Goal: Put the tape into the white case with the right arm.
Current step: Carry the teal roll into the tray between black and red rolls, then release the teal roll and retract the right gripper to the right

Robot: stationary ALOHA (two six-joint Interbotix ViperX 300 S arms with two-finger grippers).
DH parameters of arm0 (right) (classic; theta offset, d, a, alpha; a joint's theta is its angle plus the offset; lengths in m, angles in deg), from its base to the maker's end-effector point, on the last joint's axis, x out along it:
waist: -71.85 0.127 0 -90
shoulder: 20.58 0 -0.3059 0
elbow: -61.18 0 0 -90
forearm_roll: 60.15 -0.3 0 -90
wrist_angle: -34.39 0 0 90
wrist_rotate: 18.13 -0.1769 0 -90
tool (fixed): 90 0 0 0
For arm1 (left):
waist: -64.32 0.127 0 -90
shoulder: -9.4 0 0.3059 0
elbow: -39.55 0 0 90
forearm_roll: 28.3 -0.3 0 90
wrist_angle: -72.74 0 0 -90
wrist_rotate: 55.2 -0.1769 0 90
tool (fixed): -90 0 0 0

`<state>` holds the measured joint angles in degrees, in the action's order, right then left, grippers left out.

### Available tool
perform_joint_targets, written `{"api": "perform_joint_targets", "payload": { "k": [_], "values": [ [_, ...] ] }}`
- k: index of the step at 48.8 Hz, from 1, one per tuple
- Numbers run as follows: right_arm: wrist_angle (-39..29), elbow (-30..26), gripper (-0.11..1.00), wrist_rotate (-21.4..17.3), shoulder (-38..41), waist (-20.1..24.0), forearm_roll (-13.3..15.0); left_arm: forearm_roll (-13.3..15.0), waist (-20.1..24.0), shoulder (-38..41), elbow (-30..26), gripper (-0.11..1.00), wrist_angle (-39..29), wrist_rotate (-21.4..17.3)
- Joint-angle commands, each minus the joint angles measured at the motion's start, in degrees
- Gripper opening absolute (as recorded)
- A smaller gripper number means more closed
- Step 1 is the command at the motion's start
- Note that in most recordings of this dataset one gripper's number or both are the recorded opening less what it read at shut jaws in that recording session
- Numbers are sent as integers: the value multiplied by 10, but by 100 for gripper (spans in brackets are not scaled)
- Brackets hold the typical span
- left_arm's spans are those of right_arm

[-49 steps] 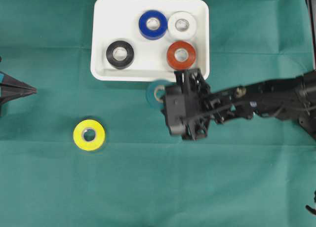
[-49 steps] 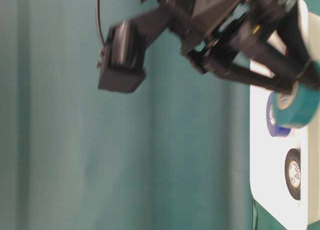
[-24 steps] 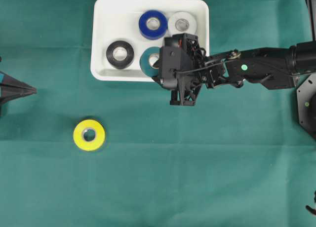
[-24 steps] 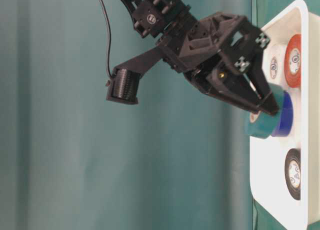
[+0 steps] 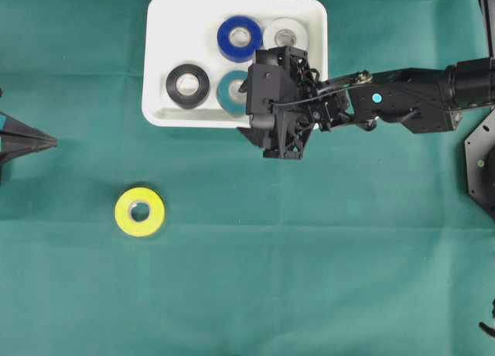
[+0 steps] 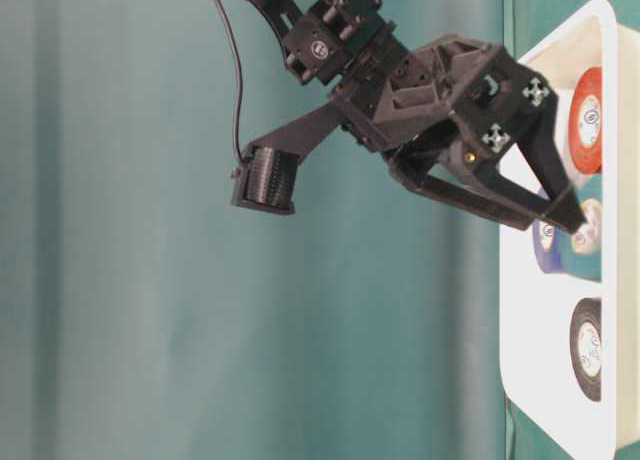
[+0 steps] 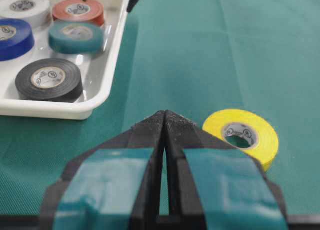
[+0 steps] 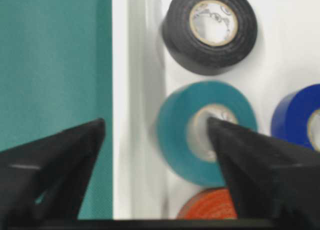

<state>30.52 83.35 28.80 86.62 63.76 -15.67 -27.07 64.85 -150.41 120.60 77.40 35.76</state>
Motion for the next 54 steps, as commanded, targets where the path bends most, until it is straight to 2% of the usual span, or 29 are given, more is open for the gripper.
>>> {"api": "perform_joint_targets", "payload": {
  "k": [1,4,8,16,23,35,54],
  "values": [
    [3,-13,69,1,-9,-2,2,1,1,4,-7,0,3,-1],
    [4,-11,84,1,-9,-2,2,2,1,4,-7,0,2,-1],
    [2,-10,80,1,-9,-2,2,1,1,4,-8,0,2,-1],
    [0,4,79,2,-22,-2,2,1,2,4,-7,0,2,-1],
    [-8,40,79,1,-59,-2,2,1,1,4,-7,0,3,-1],
    [-7,145,79,1,-162,-2,2,2,1,5,-7,0,2,-1],
    [14,322,78,-5,-376,-2,-1,2,4,4,-7,0,2,-1]
  ]
}}
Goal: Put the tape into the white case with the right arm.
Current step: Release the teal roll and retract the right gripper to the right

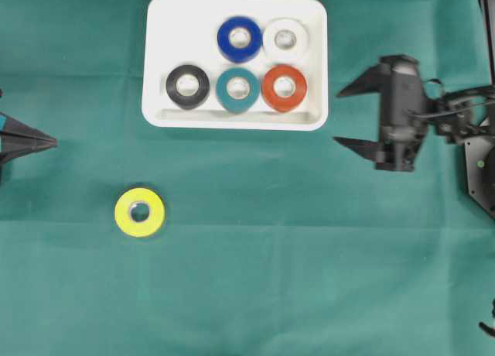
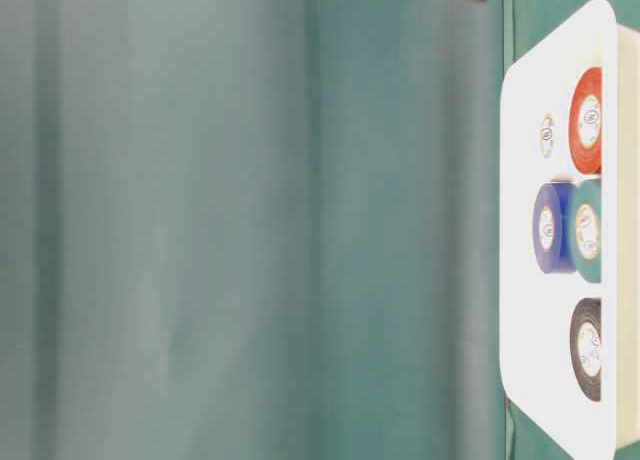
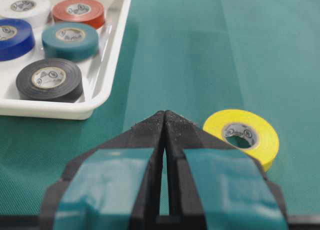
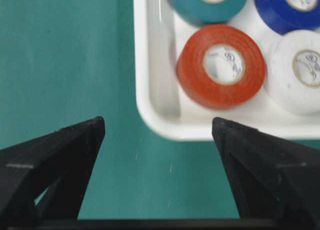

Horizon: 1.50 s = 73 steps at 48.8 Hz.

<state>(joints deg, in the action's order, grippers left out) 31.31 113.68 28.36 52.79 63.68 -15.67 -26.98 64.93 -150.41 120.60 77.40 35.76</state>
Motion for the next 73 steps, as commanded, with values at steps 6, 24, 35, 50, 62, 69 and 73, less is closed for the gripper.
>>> {"api": "perform_joint_targets", "payload": {
  "k": [6,24,35,50,62,69,73],
  "values": [
    [10,62,76,-1,-98,-1,-1,0,4,4,-8,0,2,-1],
    [14,127,59,-2,-220,-1,-2,0,4,4,-8,0,2,-1],
    [76,140,59,-2,-200,7,-2,0,4,4,-8,0,2,0],
    [133,151,59,-1,-172,54,-2,0,4,4,-8,0,2,0],
    [121,148,59,-1,-172,61,-2,0,4,4,-8,0,2,0],
    [124,142,59,0,-166,62,0,0,4,4,-8,0,2,0],
    [124,134,59,2,-154,62,1,0,4,4,-8,0,2,0]
  ]
}}
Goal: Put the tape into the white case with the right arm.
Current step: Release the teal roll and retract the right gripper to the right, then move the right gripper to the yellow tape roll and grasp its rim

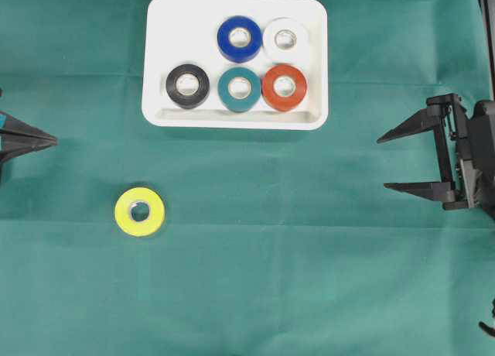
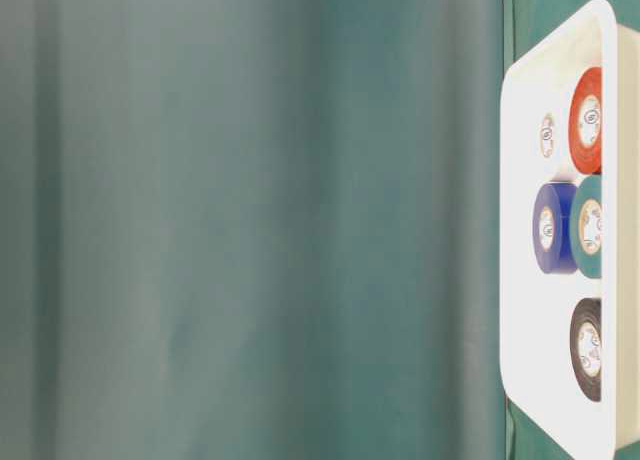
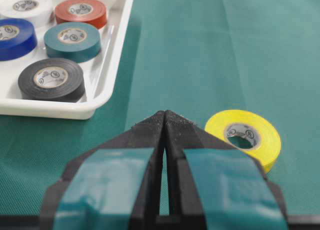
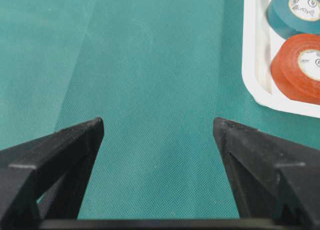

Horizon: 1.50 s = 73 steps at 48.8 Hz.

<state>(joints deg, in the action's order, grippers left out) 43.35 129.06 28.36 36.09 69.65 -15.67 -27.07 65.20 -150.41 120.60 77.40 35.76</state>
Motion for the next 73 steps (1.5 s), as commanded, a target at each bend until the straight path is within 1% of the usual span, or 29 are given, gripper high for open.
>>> {"api": "perform_joint_targets", "payload": {
  "k": [1,10,17,24,35,45,63,73],
  "values": [
    [4,-21,59,3,18,4,1,1,2,4,-8,0,2,0],
    [13,-54,59,6,79,14,2,2,2,4,-7,0,2,0],
    [17,-105,59,7,151,33,3,1,2,4,-8,0,2,0],
    [17,-162,59,7,228,42,3,1,2,4,-7,0,2,0],
    [16,-271,59,5,350,44,4,1,2,4,-7,0,3,0],
    [13,-377,59,5,440,50,3,1,2,4,-7,0,3,0],
    [8,-552,59,4,575,71,4,1,2,4,-7,0,4,0],
    [-32,-640,59,3,639,85,3,1,2,4,-7,0,4,0]
  ]
}}
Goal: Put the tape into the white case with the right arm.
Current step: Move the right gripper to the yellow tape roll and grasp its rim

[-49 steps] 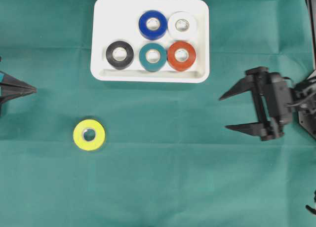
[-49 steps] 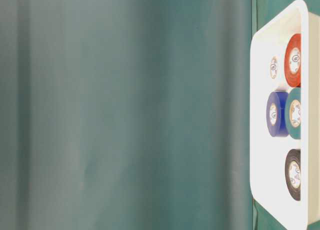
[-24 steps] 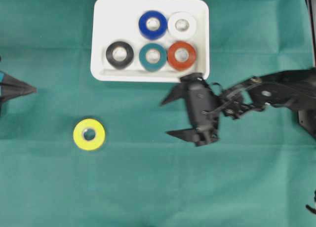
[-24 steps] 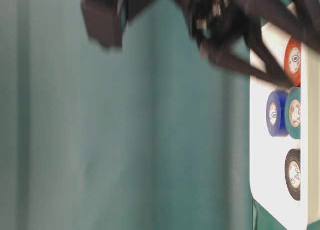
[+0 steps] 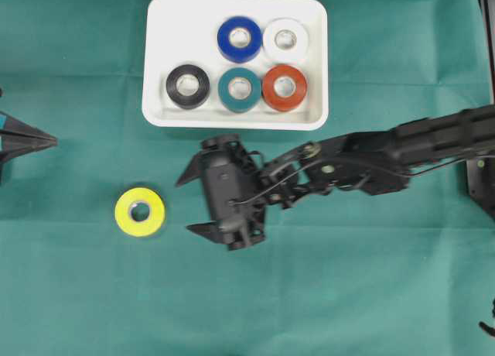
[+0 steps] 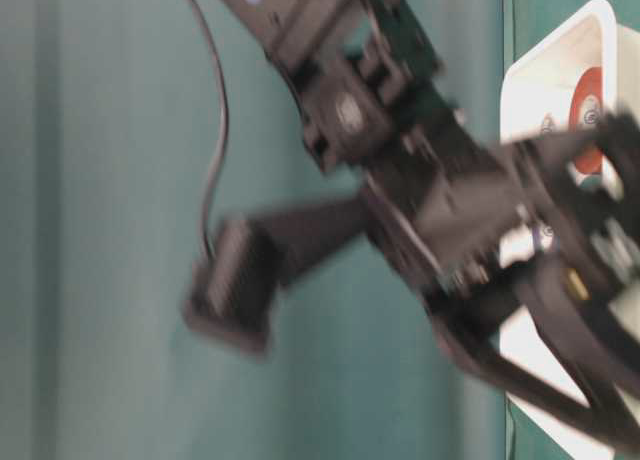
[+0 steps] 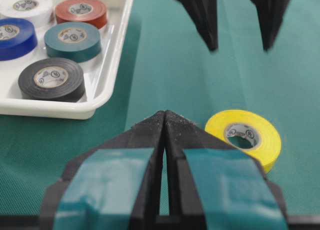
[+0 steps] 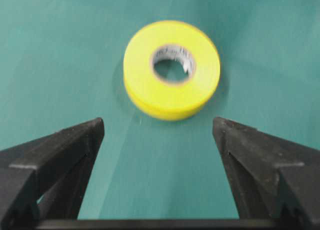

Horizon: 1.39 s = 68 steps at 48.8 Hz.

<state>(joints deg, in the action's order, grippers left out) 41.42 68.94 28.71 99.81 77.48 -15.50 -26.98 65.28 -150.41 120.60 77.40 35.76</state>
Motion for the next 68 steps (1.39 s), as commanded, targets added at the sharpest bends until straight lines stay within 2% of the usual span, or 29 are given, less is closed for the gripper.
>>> {"api": "perform_joint_targets", "payload": {
  "k": [1,14,26,40,48,54,68],
  "values": [
    [-18,-47,59,-2,7,9,1,0,0,4,-7,0,4,0],
    [-77,-127,59,-4,55,20,1,0,1,4,-7,0,4,1],
    [-82,-172,59,-4,87,30,-1,1,1,4,-6,0,4,1],
    [-91,-182,59,-6,105,36,-4,0,1,4,-6,0,5,1],
    [-143,-193,59,-18,113,44,-24,1,1,4,-6,0,4,1],
    [-184,-208,60,-27,123,53,-27,0,1,4,-6,0,5,1],
    [-203,-220,60,-28,140,65,-42,0,1,4,-5,0,5,1]
  ]
}}
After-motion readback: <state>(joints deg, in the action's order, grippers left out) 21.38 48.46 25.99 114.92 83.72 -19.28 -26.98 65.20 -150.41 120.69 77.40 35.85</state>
